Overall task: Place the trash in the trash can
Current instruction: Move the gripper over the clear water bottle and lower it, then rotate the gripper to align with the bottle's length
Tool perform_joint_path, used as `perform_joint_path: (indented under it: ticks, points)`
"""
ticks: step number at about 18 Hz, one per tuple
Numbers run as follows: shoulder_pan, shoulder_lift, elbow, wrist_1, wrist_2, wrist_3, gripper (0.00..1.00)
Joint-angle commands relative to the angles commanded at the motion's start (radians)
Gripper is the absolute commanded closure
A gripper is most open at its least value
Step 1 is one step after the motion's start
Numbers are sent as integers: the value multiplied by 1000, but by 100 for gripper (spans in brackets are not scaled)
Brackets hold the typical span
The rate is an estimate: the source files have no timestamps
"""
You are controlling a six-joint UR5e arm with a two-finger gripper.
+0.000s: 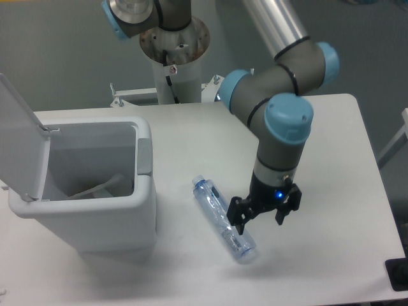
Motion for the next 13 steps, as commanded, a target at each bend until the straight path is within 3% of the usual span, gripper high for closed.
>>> perform_joint_path:
  ticks: [8,13]
  points:
    - [-35,-61,-3,6,11,-31,0]
    - [-43,-89,0,26,78,-54,0]
